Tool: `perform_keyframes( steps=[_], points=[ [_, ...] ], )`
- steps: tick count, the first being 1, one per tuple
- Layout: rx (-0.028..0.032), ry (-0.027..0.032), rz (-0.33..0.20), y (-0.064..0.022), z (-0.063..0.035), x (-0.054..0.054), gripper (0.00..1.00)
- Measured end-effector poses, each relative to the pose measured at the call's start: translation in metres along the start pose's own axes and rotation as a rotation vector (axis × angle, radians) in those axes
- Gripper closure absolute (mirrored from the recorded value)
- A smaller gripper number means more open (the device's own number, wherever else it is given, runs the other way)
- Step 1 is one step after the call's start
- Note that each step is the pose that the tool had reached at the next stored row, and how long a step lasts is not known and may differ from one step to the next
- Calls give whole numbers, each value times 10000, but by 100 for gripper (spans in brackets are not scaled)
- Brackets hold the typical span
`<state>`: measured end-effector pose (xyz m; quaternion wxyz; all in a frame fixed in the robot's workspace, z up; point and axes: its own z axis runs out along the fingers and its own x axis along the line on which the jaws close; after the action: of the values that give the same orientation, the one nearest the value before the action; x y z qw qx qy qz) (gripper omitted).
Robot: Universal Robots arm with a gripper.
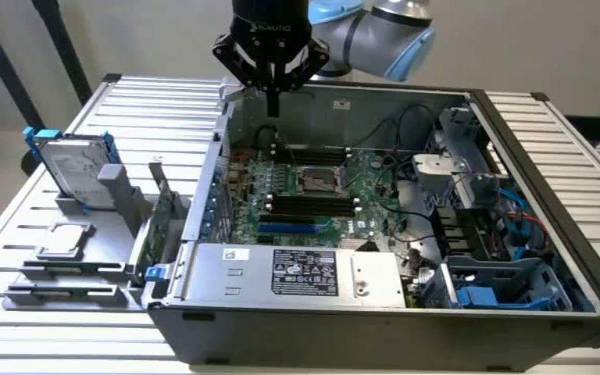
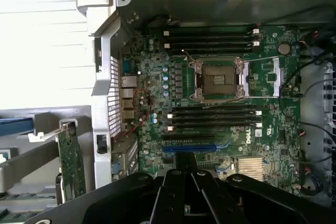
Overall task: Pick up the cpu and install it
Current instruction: 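Reach for the cpu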
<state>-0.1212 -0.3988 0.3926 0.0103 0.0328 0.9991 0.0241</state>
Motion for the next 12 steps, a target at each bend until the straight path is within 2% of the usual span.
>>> perform_keyframes(
  steps=[12],
  points=[
    [0, 0, -4, 0, 0, 0, 89]
  ],
)
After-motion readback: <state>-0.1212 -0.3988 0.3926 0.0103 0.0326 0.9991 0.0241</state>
